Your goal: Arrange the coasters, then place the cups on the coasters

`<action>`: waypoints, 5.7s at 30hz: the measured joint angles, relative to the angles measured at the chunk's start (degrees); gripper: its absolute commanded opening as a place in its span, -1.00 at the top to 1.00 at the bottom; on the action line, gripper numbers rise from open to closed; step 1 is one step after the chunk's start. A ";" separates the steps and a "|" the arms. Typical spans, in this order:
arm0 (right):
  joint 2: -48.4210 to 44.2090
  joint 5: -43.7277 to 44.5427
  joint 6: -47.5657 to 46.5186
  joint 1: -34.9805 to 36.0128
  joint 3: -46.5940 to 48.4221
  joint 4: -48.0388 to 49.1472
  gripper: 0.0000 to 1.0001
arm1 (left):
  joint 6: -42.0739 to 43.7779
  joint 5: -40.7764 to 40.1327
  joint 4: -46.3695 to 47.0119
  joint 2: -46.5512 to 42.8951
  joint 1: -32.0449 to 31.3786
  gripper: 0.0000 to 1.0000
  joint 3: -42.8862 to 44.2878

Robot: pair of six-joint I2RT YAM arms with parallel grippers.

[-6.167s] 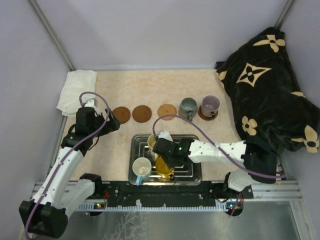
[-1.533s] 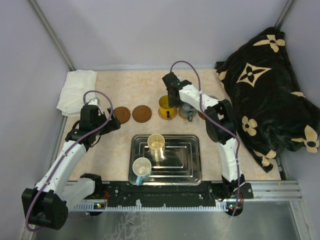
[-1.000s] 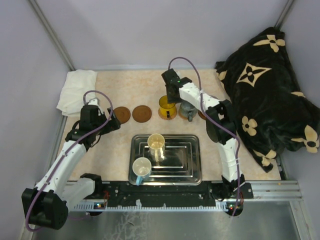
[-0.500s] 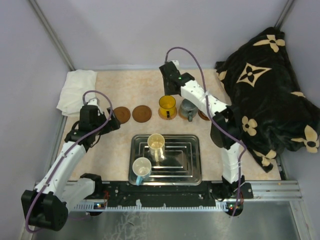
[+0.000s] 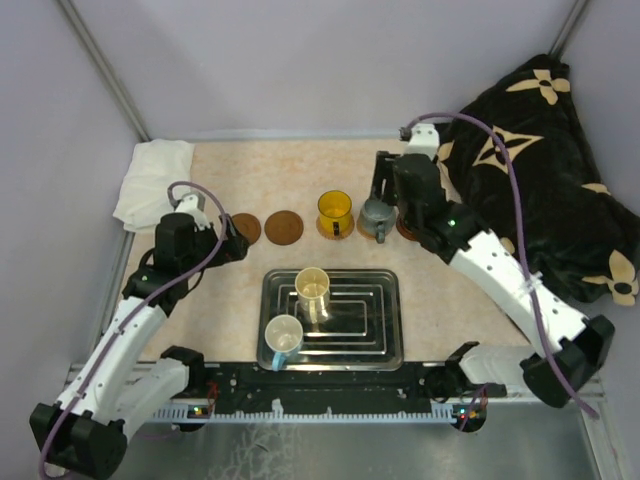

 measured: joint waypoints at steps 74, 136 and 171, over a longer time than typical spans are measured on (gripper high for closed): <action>-10.84 -3.93 6.03 2.45 -16.92 -5.35 -0.01 | -28.65 -9.64 -23.82 3.85 -41.75 -0.11 -2.64; -12.04 -2.49 5.92 2.45 -19.21 -4.13 0.05 | 16.44 -4.48 -15.50 56.94 -4.66 0.73 51.36; -11.89 -3.82 6.99 2.45 -22.93 -2.71 0.02 | 16.11 2.58 -33.86 69.94 -3.50 0.78 67.95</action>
